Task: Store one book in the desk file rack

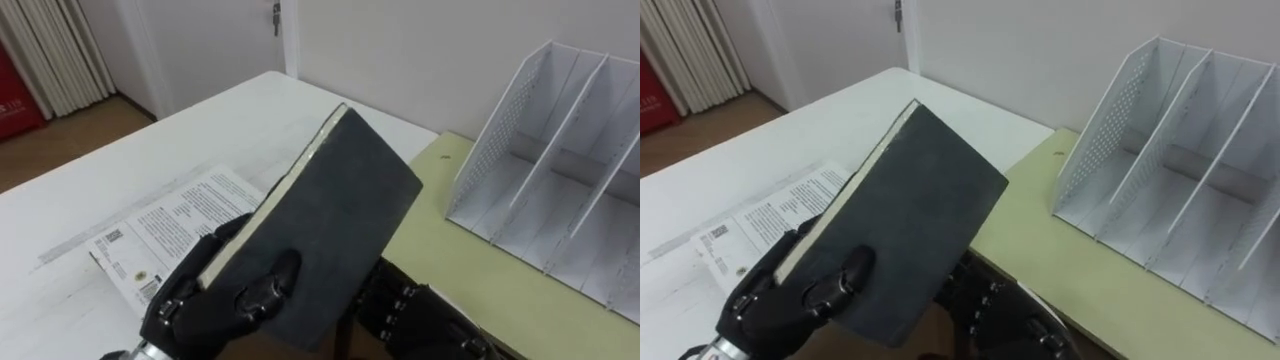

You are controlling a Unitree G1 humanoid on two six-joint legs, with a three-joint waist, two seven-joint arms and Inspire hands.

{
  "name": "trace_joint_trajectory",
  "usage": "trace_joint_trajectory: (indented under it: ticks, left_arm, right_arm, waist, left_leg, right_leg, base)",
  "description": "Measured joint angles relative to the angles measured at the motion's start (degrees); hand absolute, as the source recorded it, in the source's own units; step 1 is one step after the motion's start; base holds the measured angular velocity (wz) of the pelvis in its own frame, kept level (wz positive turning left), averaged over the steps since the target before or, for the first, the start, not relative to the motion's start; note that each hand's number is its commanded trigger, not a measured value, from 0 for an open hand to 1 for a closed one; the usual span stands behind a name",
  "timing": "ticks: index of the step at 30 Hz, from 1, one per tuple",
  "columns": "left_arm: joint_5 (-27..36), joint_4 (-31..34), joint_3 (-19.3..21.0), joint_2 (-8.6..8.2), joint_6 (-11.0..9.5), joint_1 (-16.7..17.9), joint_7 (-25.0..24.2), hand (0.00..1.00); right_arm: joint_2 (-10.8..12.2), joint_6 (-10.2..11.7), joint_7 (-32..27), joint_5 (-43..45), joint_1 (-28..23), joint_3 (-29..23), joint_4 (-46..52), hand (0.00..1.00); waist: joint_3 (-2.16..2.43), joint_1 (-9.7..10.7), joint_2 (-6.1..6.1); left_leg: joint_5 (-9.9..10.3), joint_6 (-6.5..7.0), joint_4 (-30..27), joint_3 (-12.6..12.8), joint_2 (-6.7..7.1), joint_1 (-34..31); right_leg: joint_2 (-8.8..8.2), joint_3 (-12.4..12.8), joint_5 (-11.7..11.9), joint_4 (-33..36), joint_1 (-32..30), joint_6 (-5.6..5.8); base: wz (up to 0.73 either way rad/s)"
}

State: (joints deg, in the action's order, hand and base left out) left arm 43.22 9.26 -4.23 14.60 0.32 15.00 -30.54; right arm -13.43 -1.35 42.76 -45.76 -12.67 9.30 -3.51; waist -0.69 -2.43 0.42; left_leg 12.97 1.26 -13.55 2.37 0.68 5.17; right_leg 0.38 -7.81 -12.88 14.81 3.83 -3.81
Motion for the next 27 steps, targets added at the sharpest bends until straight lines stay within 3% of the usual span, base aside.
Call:
trace_joint_trajectory:
  ticks: [8, 17, 21, 27]
  left_arm:
    - [0.8, -0.4, -0.5, 0.09, 0.6, -0.1, -2.8, 1.00]
    - [8.6, -2.0, -0.8, 0.07, 0.7, -0.9, -4.7, 1.00]
    - [10.3, -2.3, -0.8, 0.20, 0.9, -1.7, -6.1, 1.00]
    - [13.4, -4.0, -1.6, 0.69, 1.2, -1.7, -6.8, 1.00]
  right_arm:
    - [-0.1, -1.4, 0.5, -5.1, 0.0, 0.8, 1.2, 0.00]
    - [-0.3, -2.5, 0.9, -11.2, 0.1, 1.3, 5.8, 0.00]
    - [-0.5, -2.5, 1.0, -13.4, 0.5, 1.4, 7.3, 0.00]
    - [-2.8, -2.5, 0.9, -16.0, 2.5, 2.5, 7.3, 0.00]
  waist:
    - [0.30, -0.9, 0.03]
    - [0.30, -1.2, 0.37]
    - [0.75, -1.4, 1.20]
    - [0.38, -1.6, 1.66]
  left_leg:
    - [0.2, 0.29, -1.3, 0.0, -0.01, -0.7]
    - [0.5, 0.40, -2.2, 0.0, -0.12, -1.6]
    - [0.5, 0.48, -2.2, 0.1, -0.07, -1.2]
    - [0.5, 0.47, -2.0, 0.5, -0.13, -1.0]
  right_leg:
    - [-0.23, -0.1, -0.1, 1.4, -0.7, 0.04]
    - [-0.23, -0.2, 0.0, 1.9, -1.0, 0.08]
    - [-0.25, 0.0, 0.0, 1.8, -0.9, 0.14]
    - [-0.18, 0.4, 0.0, 1.9, -1.1, 0.13]
  base:
    - [0.00]
    - [0.00]
    - [-0.02]
    - [-0.03]
